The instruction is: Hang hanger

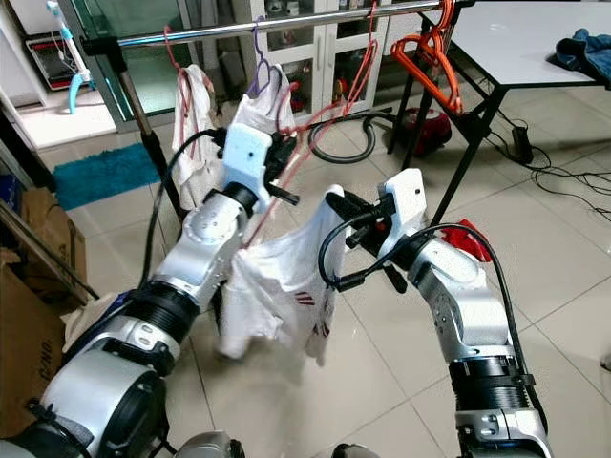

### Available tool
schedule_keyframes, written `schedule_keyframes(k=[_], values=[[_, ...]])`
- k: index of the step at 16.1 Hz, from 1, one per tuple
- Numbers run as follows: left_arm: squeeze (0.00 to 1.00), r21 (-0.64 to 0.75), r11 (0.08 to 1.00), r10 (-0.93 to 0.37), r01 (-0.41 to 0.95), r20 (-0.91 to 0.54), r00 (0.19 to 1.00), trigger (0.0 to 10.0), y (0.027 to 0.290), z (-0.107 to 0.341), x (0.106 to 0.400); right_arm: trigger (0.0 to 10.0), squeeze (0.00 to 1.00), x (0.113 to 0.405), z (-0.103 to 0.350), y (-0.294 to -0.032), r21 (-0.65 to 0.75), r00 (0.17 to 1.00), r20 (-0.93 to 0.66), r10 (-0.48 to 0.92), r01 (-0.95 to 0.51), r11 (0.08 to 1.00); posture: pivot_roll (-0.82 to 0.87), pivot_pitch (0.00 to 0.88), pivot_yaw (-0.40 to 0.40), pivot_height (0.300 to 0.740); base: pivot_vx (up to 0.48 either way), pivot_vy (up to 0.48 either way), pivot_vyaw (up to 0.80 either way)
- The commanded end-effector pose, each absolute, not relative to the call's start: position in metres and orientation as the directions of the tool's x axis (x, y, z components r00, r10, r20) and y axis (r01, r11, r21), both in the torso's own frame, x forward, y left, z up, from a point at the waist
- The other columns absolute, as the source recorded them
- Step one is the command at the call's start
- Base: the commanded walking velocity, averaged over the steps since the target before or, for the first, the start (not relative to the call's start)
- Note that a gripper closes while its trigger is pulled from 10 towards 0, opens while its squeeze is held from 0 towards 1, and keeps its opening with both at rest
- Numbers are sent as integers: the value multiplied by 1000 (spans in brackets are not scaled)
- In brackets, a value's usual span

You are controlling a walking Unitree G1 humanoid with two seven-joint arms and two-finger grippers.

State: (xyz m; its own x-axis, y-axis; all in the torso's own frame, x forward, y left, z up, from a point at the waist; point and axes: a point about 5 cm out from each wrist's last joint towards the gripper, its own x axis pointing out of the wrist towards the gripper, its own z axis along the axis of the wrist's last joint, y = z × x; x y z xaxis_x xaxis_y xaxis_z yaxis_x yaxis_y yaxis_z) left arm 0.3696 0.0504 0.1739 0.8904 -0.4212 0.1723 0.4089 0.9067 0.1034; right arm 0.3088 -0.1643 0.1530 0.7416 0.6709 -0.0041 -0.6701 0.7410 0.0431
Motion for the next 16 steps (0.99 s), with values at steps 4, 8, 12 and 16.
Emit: schedule_keyframes(k=[4,8,12,16], values=[[0,85,897,-443,434,170,881,10000,47,177,367,10000,0,309,155,-160,35,716,-3,698,-698,716,7,0,47,740,0,0,0],[0,120,871,-491,477,148,859,10000,52,171,362,10000,0,310,151,-167,39,739,-16,673,-672,739,10,0,51,740,0,0,0],[0,113,782,-622,612,109,775,10000,45,168,354,10000,0,309,151,-165,41,722,-19,691,-690,722,11,0,47,740,0,0,0],[0,134,683,-728,718,46,684,10000,55,167,349,10000,0,301,146,-179,16,685,-94,722,-725,689,6,0,51,740,0,0,0]])
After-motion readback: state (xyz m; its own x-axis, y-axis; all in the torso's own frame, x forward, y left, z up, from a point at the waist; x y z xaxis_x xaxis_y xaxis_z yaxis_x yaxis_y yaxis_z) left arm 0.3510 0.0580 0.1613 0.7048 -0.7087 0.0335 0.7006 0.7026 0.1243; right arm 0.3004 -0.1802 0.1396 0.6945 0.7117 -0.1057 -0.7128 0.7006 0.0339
